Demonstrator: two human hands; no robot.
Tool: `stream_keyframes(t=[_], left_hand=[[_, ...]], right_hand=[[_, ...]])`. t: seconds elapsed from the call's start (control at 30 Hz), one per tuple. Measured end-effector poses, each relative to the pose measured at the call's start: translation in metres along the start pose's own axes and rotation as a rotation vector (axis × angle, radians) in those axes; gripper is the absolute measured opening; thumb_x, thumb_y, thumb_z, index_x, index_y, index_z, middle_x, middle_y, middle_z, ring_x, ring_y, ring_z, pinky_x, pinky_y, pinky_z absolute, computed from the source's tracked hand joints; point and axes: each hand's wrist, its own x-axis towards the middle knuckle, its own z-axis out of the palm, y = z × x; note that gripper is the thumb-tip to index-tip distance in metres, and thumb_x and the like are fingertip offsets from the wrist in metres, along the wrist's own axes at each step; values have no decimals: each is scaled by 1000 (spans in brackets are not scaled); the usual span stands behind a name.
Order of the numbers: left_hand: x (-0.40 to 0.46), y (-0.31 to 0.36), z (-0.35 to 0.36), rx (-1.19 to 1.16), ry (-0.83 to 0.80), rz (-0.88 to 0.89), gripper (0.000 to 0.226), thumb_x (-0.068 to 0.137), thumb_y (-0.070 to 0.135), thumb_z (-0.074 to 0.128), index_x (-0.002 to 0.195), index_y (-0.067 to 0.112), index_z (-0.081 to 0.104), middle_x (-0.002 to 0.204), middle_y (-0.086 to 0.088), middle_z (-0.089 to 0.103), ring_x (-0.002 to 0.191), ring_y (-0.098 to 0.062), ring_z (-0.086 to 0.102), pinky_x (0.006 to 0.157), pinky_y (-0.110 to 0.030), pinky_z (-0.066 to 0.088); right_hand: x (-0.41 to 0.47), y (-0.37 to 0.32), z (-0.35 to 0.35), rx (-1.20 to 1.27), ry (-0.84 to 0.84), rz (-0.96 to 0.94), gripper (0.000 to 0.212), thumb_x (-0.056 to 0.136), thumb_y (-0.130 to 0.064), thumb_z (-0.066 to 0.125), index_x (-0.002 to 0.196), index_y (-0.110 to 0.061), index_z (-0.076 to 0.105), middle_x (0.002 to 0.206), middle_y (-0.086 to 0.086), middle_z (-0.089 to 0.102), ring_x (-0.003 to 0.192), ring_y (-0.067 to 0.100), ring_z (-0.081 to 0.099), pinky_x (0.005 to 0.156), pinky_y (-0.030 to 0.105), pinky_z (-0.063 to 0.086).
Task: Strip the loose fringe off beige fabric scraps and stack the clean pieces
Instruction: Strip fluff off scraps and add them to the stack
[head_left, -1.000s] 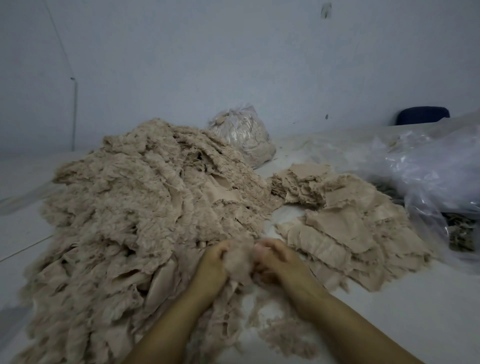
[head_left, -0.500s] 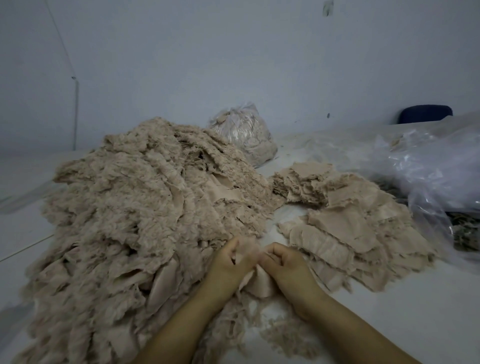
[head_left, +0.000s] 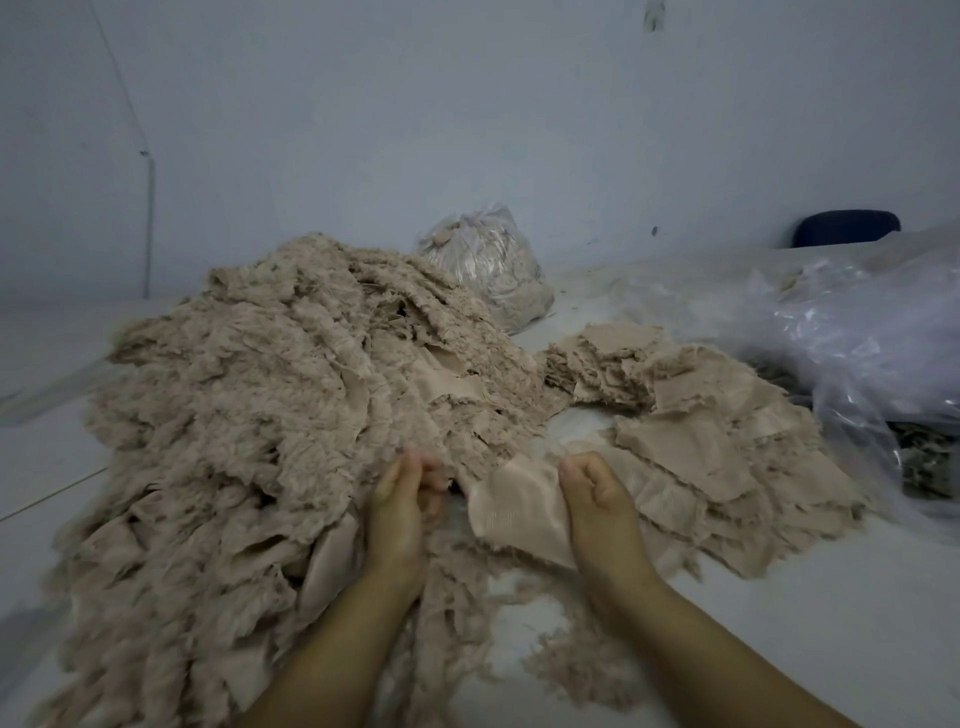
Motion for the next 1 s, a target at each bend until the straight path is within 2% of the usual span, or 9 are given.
stream_keyframes(t=[0.07, 0.13, 0.33, 0.5, 0.6, 0.67, 0.83, 0.93, 1.0], left_hand=[[-10, -5, 7, 239, -281, 28, 21, 84, 31, 65, 96, 14, 65, 73, 3, 70, 65, -10, 66, 56, -16, 51], [-19, -14, 16, 454, -429, 73, 11, 89, 22, 63, 93, 12, 67, 62, 8, 67, 54, 0, 60, 51, -11, 45], [6, -5, -7, 284, -2, -15, 31, 95, 27, 53, 68, 12, 58, 38, 8, 34, 33, -6, 27, 36, -17, 23], [0, -16, -7, 725, -298, 171, 26, 77, 47, 68, 71, 23, 62, 64, 6, 50, 57, -5, 47, 57, -20, 39], [1, -28, -12, 1175, -413, 222, 34, 77, 42, 74, 108, 35, 60, 94, 13, 45, 93, -11, 51, 74, -16, 38], [-1, -28, -13, 1072, -448, 278, 8, 84, 32, 69, 84, 34, 62, 83, 11, 51, 84, -14, 54, 68, -17, 38], [-3, -24, -8, 831, -490, 433, 16, 85, 34, 53, 72, 32, 63, 75, 10, 58, 72, -1, 54, 68, -24, 42], [-7, -21, -6, 914, -637, 606, 20, 89, 37, 52, 79, 27, 65, 76, 21, 54, 74, 5, 51, 67, -12, 38], [-7, -17, -6, 823, -577, 610, 12, 85, 42, 57, 81, 32, 62, 83, 22, 55, 79, 5, 52, 69, -7, 36]], right_hand=[[-3, 3, 2, -49, 5, -43, 27, 101, -28, 41, 76, -18, 46, 67, -4, 44, 59, 2, 40, 58, 22, 36], [-2, 4, 5, -67, 79, -84, 25, 101, -26, 40, 79, -18, 48, 67, -7, 46, 55, -2, 42, 54, 14, 35], [22, 6, -26, -87, 352, 22, 24, 102, -19, 39, 81, -12, 49, 68, -1, 49, 62, 16, 45, 48, 10, 33], [31, -5, -36, -63, 208, 30, 26, 98, -23, 50, 74, -15, 54, 66, -2, 52, 62, 15, 50, 47, 17, 37], [57, -23, -67, -514, 302, 9, 16, 93, -24, 57, 105, -13, 54, 91, 3, 58, 91, 26, 55, 73, 31, 44], [57, -28, -70, -696, 296, -119, 31, 90, -16, 60, 120, -12, 51, 109, 6, 56, 107, 27, 51, 93, 41, 43], [8, -8, -10, -598, -592, -290, 35, 80, -28, 68, 111, -33, 52, 104, -14, 55, 90, 0, 51, 75, 18, 45], [9, 5, 0, -552, -525, -355, 13, 83, -6, 60, 87, -18, 61, 83, -2, 64, 75, 11, 54, 67, 29, 43], [13, 3, -5, -441, -531, -281, 29, 83, 1, 61, 72, -25, 57, 67, -13, 59, 65, 2, 51, 61, 21, 41]])
